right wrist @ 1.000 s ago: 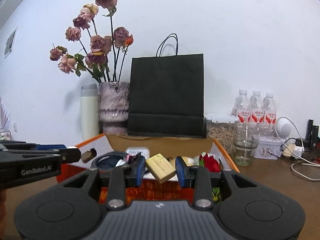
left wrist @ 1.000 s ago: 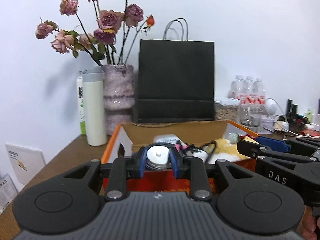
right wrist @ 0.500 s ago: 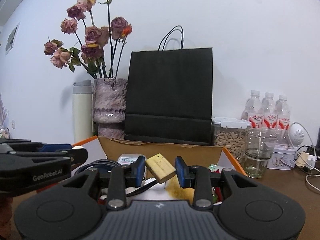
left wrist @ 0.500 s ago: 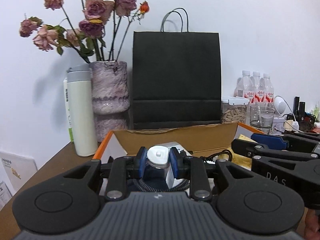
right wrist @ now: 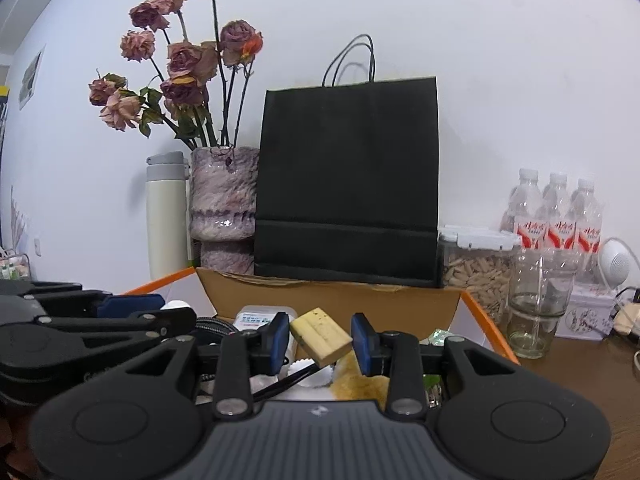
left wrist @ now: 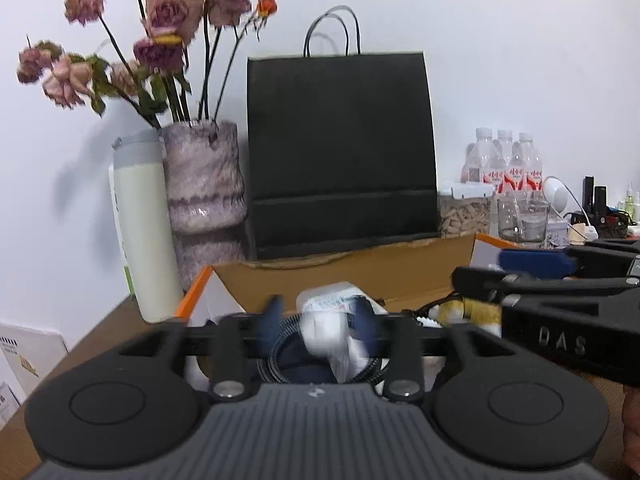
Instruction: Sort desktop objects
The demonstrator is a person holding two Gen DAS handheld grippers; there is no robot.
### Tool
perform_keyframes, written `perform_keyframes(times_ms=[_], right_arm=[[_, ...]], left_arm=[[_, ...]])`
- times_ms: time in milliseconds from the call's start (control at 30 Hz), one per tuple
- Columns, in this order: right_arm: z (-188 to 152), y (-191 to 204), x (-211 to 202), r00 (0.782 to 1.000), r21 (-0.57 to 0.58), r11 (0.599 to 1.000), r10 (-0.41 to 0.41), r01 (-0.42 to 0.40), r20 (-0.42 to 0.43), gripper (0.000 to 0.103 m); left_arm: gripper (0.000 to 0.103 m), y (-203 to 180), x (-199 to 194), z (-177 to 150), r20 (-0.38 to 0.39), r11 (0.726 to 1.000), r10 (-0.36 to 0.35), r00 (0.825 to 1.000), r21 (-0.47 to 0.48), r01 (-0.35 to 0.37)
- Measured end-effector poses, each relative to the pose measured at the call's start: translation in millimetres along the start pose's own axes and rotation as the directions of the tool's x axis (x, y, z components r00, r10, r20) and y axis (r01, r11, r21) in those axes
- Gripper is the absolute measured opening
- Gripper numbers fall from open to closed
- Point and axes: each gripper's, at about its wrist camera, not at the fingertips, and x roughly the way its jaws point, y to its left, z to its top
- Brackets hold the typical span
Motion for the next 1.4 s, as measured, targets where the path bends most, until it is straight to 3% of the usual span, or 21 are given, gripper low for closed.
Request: perform_keyframes(times_ms=[67, 133, 200, 233, 400, 667, 933, 1400], right_arm=[[-1, 2, -5, 1.0, -0.014, 1.0, -0.018, 0.018, 0.026, 0.06], [-1, 1, -8, 0.998, -0.006, 0.999, -0.036, 0.037, 0.045, 0.066], [-1, -2, -8, 0.998, 0.014, 0.999, -0.047, 0.047, 0.044, 0.085], [-1, -3, -8, 0.998, 0.022, 0.999, -0.051, 0.05, 0.044, 0.088], [-1, -3, -12, 0.996, 0.018, 0.999, -0.052, 0.05, 0.073, 0.103], [-2, 4, -25, 0.991, -0.031, 0.997, -0.064, 0.068, 0.117, 0.103], [-7, 1, -52, 0.991, -0.007, 0.996, -0.088, 0.089, 0.1, 0.103], [-24, 9, -128, 0.996, 0.021, 0.997, -0.074, 0.073, 0.045, 0.103]], left_arm=[[0.078, 1, -3, 0, 0.024, 0.998, 0.058, 0.998, -0.006, -0.058], [0.086, 5, -2, 0, 0.023, 0.996, 0.081, 0.996, -0.03, -0.081], [0.096, 9, -2, 0, 0.02, 0.993, 0.102, 0.995, -0.061, -0.101], [0.103, 11, -2, 1, 0.021, 0.991, 0.117, 0.993, -0.07, -0.115], [0.103, 13, -5, 2, 0.04, 0.987, 0.141, 0.989, -0.082, -0.137], [0.103, 9, -20, 0, 0.05, 0.987, 0.153, 0.987, -0.061, -0.15], [0.103, -3, -53, -5, 0.046, 0.989, 0.147, 0.988, -0.038, -0.146], [0.103, -21, -122, -19, -0.028, 0.99, 0.134, 0.991, -0.04, -0.135]])
